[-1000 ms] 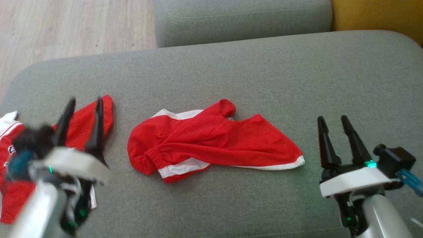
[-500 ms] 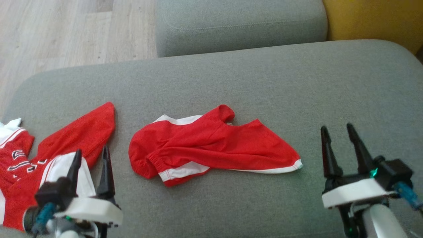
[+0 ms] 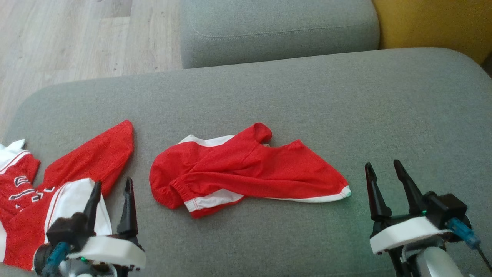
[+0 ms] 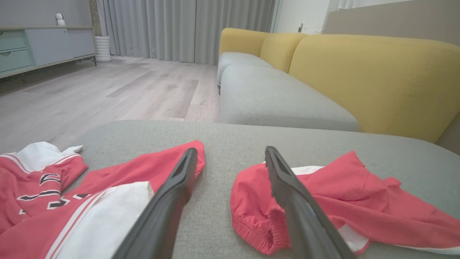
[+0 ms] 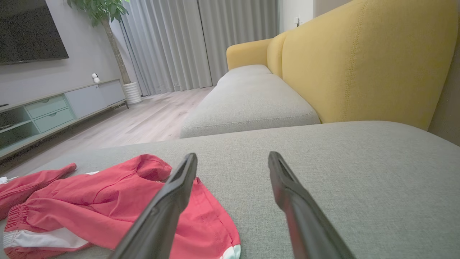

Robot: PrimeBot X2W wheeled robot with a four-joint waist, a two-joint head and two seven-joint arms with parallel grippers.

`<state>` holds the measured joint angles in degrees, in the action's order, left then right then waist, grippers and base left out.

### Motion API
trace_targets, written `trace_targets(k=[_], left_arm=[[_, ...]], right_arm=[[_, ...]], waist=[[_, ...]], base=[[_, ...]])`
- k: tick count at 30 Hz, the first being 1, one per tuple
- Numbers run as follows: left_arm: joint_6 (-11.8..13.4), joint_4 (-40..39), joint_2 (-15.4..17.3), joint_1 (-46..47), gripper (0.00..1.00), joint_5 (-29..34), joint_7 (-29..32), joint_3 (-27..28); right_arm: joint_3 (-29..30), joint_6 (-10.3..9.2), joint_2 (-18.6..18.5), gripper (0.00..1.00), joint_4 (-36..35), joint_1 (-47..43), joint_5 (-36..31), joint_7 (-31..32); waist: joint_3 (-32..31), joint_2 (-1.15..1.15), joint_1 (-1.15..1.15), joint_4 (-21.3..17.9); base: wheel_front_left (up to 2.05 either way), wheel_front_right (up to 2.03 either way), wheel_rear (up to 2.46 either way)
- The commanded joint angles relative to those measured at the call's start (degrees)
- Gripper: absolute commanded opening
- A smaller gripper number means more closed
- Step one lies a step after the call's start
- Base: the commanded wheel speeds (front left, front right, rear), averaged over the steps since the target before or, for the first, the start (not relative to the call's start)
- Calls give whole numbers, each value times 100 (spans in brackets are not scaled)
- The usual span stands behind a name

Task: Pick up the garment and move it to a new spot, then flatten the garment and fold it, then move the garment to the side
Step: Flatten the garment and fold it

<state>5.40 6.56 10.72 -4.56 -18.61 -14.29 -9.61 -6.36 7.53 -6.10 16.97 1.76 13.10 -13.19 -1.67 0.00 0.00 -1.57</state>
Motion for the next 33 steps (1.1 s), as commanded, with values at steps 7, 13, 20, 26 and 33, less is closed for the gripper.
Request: trace_targets(k=[7, 13, 20, 26, 33], left_arm=[[-604, 313, -23, 356, 100, -285, 186, 77], [-1141, 223, 156, 490, 100, -981, 1723, -420], [-1264, 161, 260, 825, 100, -1632, 2635, -910], [-1279, 411, 225, 1117, 100, -1885, 2756, -1117], [-1286, 514, 255, 1314, 100, -2123, 2739, -1349]], right_arm=[[-162, -4, -146, 100, 53, 326, 101, 435], [-535, -4, -399, 100, 305, 523, 419, 1699], [-640, -4, -495, 100, 583, 874, 635, 2447], [-766, -4, -456, 100, 956, 1115, 722, 2677], [-881, -4, -408, 100, 1234, 1267, 836, 2609]], waist=[[20, 0, 0, 92], [136, 0, 0, 217], [526, 0, 0, 306], [709, 0, 0, 333], [811, 0, 0, 342]], base=[[0, 0, 0], [0, 0, 0], [0, 0, 0], [0, 0, 0], [0, 0, 0]])
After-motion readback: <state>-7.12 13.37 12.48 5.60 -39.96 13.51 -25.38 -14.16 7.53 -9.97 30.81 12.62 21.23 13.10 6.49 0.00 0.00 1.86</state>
